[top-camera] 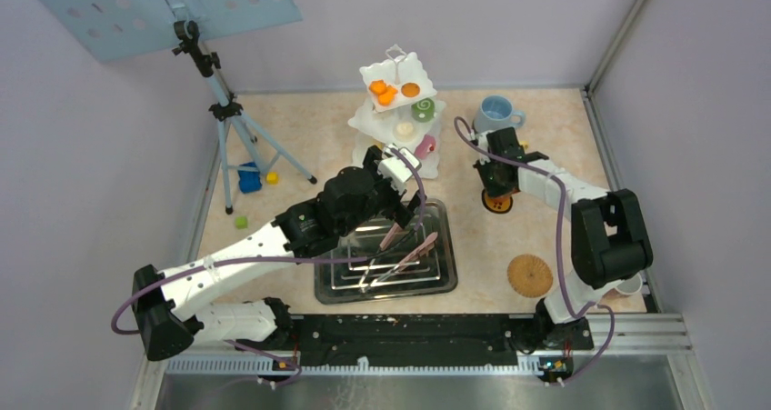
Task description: Serve the afternoon tea
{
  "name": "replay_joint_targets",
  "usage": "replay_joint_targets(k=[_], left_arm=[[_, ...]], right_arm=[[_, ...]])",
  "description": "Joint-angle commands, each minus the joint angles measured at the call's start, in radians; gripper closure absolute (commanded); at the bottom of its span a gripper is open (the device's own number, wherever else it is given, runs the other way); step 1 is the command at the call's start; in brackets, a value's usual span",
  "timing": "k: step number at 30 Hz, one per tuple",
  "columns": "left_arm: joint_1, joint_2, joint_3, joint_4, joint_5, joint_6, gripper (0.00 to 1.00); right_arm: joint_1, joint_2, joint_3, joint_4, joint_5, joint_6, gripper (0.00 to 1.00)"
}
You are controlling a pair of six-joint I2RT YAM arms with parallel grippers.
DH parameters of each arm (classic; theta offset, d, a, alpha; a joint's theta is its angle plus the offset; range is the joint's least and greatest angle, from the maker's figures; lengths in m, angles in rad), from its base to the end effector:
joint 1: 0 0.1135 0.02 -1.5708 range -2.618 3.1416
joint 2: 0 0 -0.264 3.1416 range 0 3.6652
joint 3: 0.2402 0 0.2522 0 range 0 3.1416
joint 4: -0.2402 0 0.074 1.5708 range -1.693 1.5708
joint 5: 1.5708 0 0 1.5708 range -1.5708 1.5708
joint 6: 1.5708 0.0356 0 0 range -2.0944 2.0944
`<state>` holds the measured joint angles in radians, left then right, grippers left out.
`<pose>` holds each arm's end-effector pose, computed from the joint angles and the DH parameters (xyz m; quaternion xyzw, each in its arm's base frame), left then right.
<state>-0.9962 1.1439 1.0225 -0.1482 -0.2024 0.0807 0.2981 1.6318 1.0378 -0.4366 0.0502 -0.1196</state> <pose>0.1506 -0.2194 0.3547 0.3534 0.7110 -0.1942 0.5761 0.3150 0.0949 0.1957 -0.1932 0.9439 -0.0003 0.2678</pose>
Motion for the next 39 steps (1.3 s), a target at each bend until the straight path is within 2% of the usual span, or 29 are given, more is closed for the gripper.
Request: replay_joint_targets(k=[1,4,7,10,13,16,22,26,29,36,39], left_arm=[[-0.005,-0.009,0.002,0.044,-0.002,-0.005,0.01],[-0.004,-0.009,0.003,0.044,-0.001,-0.007,0.01],[-0.005,-0.009,0.002,0.044,-0.001,-0.006,0.01],[-0.005,-0.010,0.002,0.044,-0.004,-0.005,0.01],[-0.005,-0.009,0.002,0.044,-0.001,-0.006,0.01],[-0.005,-0.009,0.002,0.044,0.002,-0.008,0.01],[-0.005,-0.004,0.002,0.044,0.000,-0.007,0.01],[-0.005,-0.001,0.003,0.044,0.000,-0.009,0.01],[-0.006,-0.001,0.002,0.044,0.008,-0.013,0.01],[-0.010,-0.009,0.004,0.042,-0.001,-0.009,0.01],[-0.010,-0.010,0.004,0.042,-0.001,-0.007,0.01]], right_arm=[[0.019,-0.006,0.042,-0.007,-0.007,0.010,0.94],[0.022,-0.007,0.044,-0.017,0.003,0.020,0.90],[0.028,-0.044,0.042,-0.029,-0.006,0.039,0.83],[0.028,-0.127,0.023,-0.032,-0.006,0.067,0.69],[0.028,-0.242,0.010,-0.054,0.005,0.110,0.60],[0.028,-0.344,-0.020,-0.102,0.056,0.244,0.52],[0.028,-0.494,-0.208,-0.245,0.097,0.672,0.49],[0.027,-0.562,-0.288,-0.445,0.212,0.956,0.47],[0.025,-0.631,-0.349,-0.527,0.264,1.142,0.47],[0.004,-0.731,-0.550,-0.396,0.249,1.322,0.51],[0.003,-0.715,-0.601,-0.296,0.240,1.293,0.51]])
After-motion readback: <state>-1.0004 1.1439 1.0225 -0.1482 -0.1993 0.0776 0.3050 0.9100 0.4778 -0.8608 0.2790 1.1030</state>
